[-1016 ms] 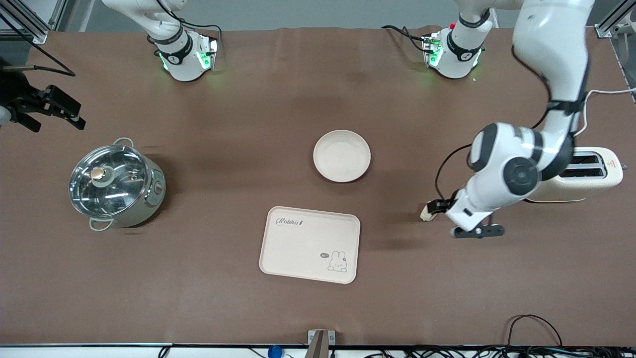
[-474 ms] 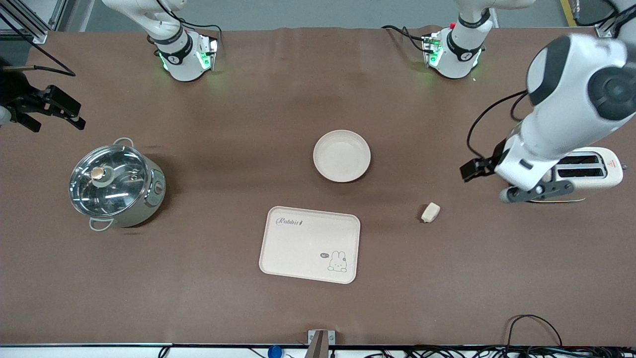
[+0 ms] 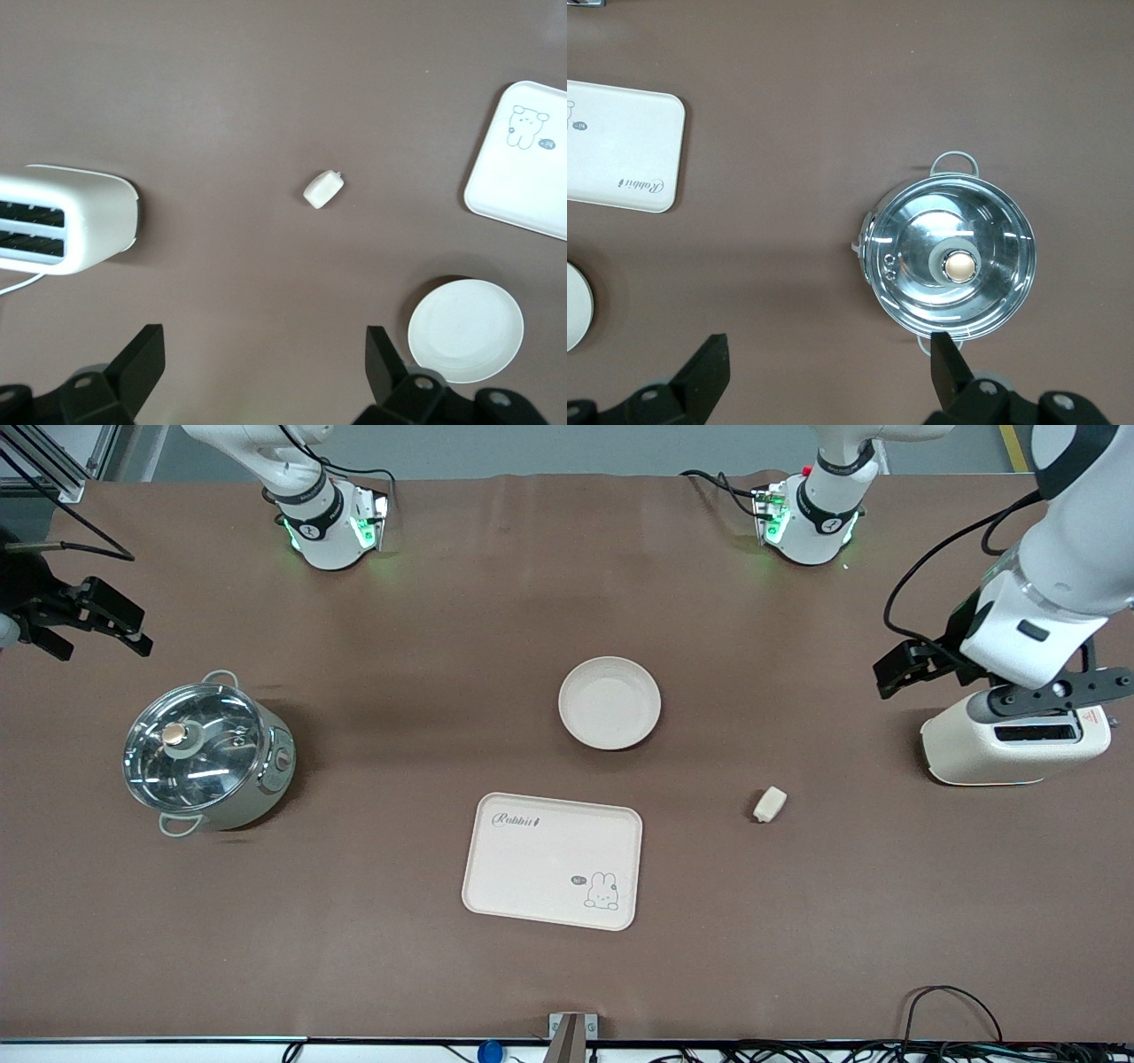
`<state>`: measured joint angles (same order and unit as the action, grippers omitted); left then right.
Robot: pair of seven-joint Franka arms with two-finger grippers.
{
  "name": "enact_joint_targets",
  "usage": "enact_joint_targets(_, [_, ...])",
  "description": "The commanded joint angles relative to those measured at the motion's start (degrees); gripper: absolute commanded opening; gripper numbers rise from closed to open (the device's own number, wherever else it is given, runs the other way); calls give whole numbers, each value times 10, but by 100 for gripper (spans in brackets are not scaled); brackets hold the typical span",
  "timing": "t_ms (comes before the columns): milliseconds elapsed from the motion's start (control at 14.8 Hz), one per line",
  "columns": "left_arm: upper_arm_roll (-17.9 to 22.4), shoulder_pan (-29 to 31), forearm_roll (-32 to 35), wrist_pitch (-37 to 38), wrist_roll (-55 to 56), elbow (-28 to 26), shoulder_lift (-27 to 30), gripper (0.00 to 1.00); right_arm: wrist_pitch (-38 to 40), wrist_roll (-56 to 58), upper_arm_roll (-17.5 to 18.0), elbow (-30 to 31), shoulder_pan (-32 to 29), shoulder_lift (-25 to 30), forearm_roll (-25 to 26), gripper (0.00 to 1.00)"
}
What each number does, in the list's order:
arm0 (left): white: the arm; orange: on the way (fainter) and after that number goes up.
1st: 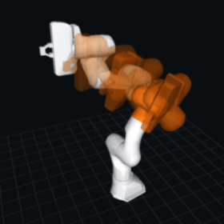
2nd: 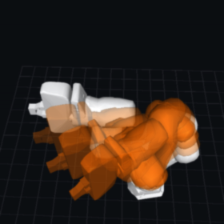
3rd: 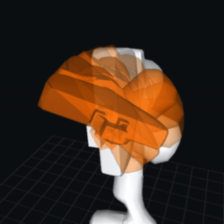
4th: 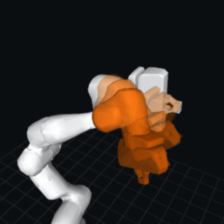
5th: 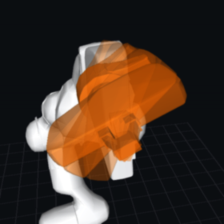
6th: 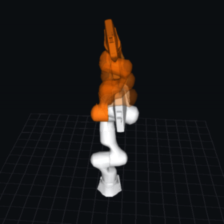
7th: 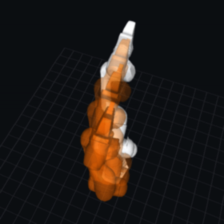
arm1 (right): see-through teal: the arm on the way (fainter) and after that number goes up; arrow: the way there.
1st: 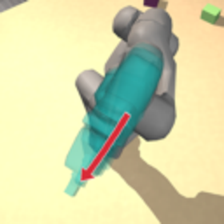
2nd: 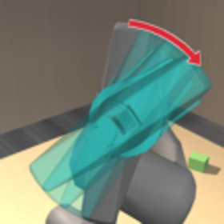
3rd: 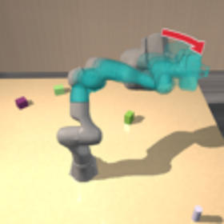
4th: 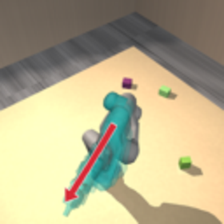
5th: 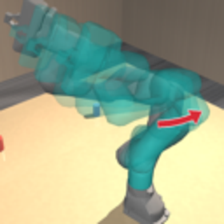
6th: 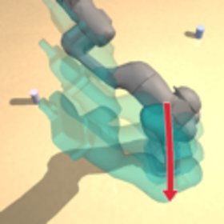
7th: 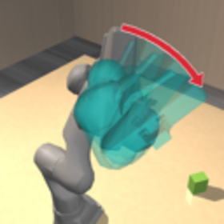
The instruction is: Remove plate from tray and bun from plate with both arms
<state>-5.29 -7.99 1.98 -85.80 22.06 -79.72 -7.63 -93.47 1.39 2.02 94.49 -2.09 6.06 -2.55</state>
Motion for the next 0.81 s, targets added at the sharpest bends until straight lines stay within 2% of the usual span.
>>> enact_joint_targets(0, [-15,51,10,6,-5,-3,9,100,6,-10,3,-4,0,-2,8,100])
enact_joint_targets(68, [-61,94,10,1,-25,-3,11,100,6,-9,3,-4,0,-2,8,100])
enact_joint_targets(135, [-87,128,11,0,-41,-3,11,100,6,-10,3,-4,0,-2,8,100])
enact_joint_targets(203, [-96,141,11,-1,-36,-3,14,100,6,-10,3,-4,0,-2,8,100])
enact_joint_targets(745, [-95,145,7,-7,-40,-1,9,100,6,-10,3,-4,0,-2,8,100])
